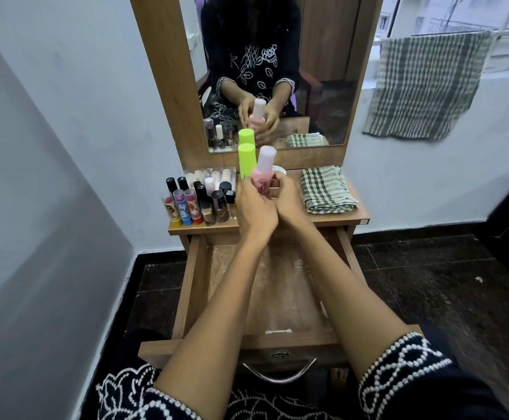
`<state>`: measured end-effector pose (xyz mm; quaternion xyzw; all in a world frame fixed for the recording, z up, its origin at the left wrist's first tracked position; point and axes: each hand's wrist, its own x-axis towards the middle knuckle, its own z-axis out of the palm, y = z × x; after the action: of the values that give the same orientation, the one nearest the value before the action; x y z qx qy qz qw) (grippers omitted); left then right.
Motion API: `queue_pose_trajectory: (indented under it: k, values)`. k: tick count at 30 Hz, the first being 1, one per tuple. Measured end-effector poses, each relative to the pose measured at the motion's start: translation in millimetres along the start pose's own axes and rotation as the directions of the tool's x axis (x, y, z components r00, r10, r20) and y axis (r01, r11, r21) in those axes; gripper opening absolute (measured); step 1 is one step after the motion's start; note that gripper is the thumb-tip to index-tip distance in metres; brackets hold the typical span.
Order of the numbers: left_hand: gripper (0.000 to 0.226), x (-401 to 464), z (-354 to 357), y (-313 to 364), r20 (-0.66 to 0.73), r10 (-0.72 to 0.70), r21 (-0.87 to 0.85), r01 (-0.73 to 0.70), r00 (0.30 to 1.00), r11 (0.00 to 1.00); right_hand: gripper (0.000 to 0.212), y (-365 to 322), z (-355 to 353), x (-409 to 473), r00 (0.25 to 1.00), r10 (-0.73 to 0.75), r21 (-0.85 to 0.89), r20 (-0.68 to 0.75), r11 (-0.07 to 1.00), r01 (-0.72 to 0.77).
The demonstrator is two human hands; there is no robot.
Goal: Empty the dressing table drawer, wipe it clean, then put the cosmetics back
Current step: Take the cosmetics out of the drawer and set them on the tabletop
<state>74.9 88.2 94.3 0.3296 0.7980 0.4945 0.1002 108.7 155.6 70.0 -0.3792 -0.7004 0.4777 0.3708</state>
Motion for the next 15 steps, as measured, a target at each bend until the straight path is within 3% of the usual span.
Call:
queue_pose_trajectory:
  k: [2,4,8,15]
  values:
    - [0.032,4.0,4.8,-0.7,0.017,-0.023,-0.001,0.023,1.000,1.000,0.019,-0.5,4.5,2.7,0.999,0.048,0.095,-0.008,0.994,-0.047]
    - [0.035,7.0,8.5,-1.4,0.039,-0.054,-0.014,0.054,0.998,0.998,0.022,1.6,9.4,8.3,0.996,0.090,0.140,-0.017,0.986,-0.086]
    - [0.050,9.9,12.2,-2.9,0.066,-0.097,-0.041,0.100,0.993,0.994,0.022,6.1,14.7,15.2,0.998,0.059,0.011,0.015,0.998,-0.059]
    - [0.049,7.3,14.5,-1.4,0.063,-0.126,-0.017,0.128,0.990,0.992,0.030,3.4,6.0,6.5,1.000,-0.021,-0.101,0.023,0.995,0.023]
